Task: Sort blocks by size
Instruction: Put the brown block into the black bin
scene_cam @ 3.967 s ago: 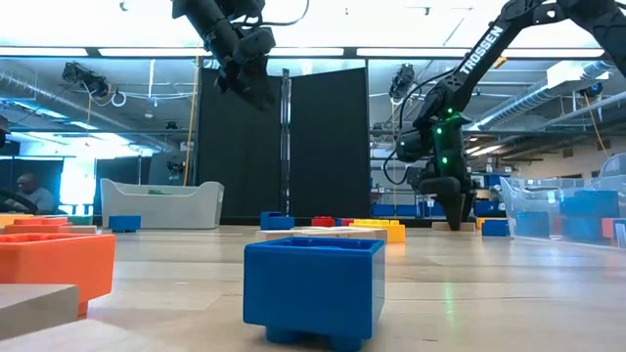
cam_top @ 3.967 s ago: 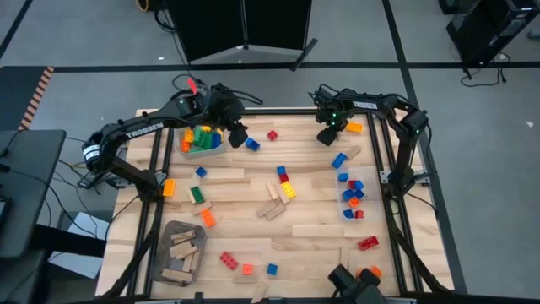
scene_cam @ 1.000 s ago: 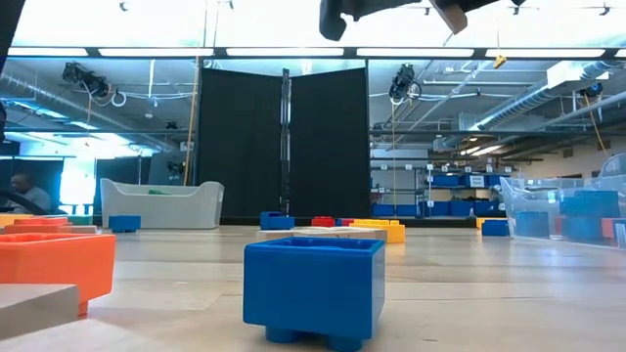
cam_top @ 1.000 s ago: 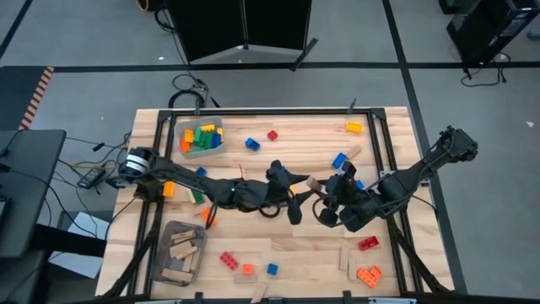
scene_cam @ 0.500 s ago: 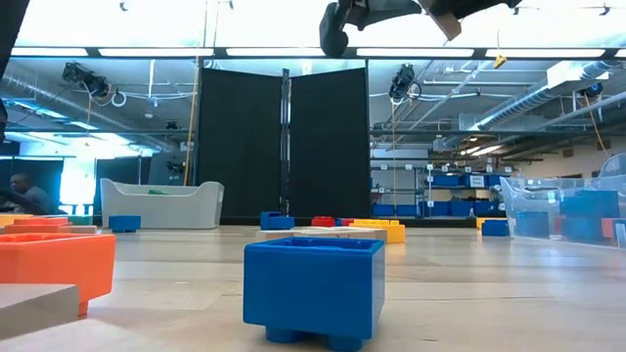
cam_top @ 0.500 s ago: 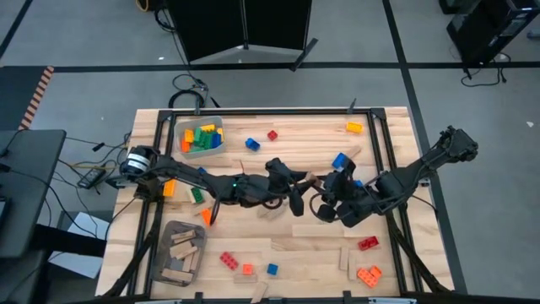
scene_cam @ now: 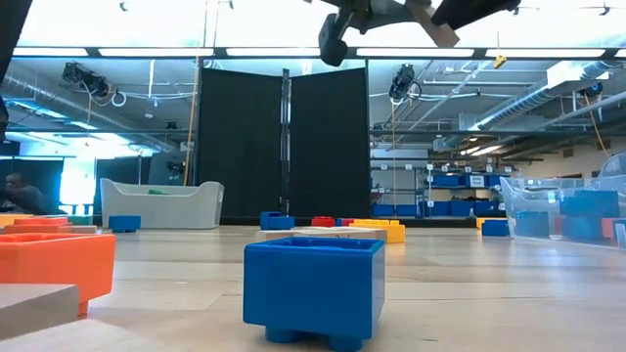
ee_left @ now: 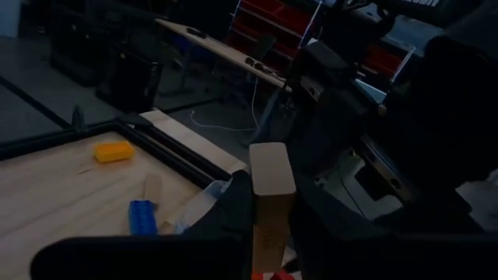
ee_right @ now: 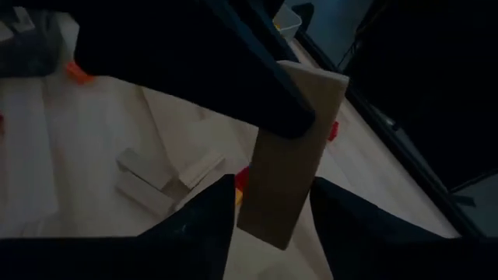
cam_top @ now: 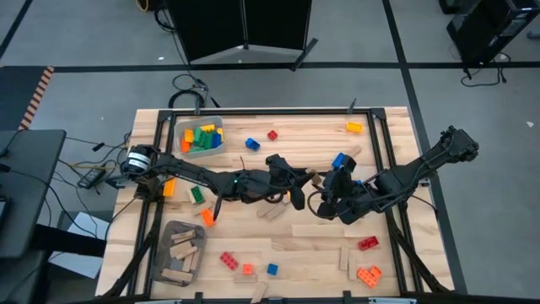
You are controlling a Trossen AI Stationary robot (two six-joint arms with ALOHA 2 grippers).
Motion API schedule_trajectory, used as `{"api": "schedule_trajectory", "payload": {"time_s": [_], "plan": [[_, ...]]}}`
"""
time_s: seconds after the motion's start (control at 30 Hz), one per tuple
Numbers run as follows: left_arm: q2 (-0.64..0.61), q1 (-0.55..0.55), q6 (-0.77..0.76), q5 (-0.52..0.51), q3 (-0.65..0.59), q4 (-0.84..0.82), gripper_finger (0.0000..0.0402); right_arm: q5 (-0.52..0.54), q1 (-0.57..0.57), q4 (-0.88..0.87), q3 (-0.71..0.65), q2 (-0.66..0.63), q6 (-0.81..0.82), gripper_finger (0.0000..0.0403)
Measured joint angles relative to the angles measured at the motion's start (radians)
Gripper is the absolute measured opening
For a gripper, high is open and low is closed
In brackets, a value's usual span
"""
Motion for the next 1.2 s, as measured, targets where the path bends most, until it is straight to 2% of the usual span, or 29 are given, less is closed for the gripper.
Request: {"api": "schedule_trajectory", "payload": {"time_s": [0.2,0.33,0.5,0.67,0.9,1.0,1.2], "plan": [[-0.028,0.012,0.024,-0.009,0.0,-0.036,0.006,-0.032,0.002,-0.093,0.0,0.0,0.065,0.022],[-0.114,0.012,0.025,-0.012,0.0,-0.195,0.006,-0.048,0.003,-0.213,0.0,0.0,0.166,0.0238],[-0.278,-0.004,-0.06,-0.011,0.001,-0.546,0.006,-0.049,0.024,-0.354,0.0,0.0,0.284,0.0241],[-0.434,-0.076,-0.179,-0.012,0.001,-0.958,0.006,-0.035,0.048,-0.386,0.0,0.0,0.336,0.0234],[-0.538,-0.274,-0.579,-0.008,0.001,-1.496,0.006,-0.016,0.057,-0.384,0.0,0.0,0.341,0.0233],[-0.545,-0.368,-0.68,0.068,0.001,-1.621,0.006,-0.015,0.057,-0.38,0.0,0.0,0.339,0.023],[-0.535,-0.514,-0.689,0.292,0.001,-1.681,0.006,-0.013,0.057,-0.377,0.0,0.0,0.338,0.0224]]}}
